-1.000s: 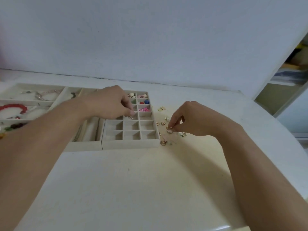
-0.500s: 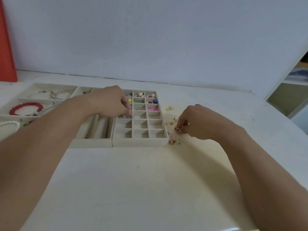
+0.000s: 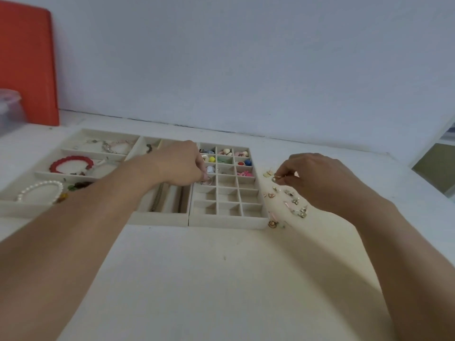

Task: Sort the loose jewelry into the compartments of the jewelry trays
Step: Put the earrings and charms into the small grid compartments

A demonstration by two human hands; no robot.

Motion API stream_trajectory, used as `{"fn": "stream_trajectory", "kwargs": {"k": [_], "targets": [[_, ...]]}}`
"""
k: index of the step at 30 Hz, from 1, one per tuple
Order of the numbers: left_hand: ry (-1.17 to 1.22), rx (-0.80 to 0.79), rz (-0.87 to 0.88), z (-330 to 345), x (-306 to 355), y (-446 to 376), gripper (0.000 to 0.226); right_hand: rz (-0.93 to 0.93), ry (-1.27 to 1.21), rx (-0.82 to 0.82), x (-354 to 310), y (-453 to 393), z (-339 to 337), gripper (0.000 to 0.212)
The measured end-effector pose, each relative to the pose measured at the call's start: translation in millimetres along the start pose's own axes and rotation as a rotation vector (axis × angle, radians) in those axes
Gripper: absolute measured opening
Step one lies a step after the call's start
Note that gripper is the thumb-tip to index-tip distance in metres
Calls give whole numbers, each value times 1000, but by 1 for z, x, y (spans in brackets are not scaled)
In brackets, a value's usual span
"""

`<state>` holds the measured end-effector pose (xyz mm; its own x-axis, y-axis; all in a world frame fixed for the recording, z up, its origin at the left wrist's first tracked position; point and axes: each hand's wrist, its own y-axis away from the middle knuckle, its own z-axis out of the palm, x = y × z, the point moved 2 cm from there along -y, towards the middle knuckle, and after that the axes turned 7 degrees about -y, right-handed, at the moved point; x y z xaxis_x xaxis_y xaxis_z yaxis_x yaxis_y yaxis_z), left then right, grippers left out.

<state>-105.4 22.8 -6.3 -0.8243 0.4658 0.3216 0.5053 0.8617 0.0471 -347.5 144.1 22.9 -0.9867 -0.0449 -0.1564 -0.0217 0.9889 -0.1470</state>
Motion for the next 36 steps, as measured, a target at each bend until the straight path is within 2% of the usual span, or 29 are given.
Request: {"fn": "stream_trajectory", "kwargs": {"k": [5, 7, 14, 24, 36], "targets": [[-22, 11, -7, 3, 0, 0, 6, -191, -45, 15, -45, -30, -9, 17], [-46, 22, -13, 4, -1, 0, 11, -233, -77, 5, -60, -47, -9, 16], [-56, 48, -32, 4, -2, 0, 10, -246, -138, -36, -84, -90, 9, 12], [-80, 63, -37, 6, -4, -5, 10, -222, -136, -108, -67, -89, 32, 8], [-55, 91, -16, -4, -5, -4, 9, -222, -145, -121, -67, -85, 35, 10]]}}
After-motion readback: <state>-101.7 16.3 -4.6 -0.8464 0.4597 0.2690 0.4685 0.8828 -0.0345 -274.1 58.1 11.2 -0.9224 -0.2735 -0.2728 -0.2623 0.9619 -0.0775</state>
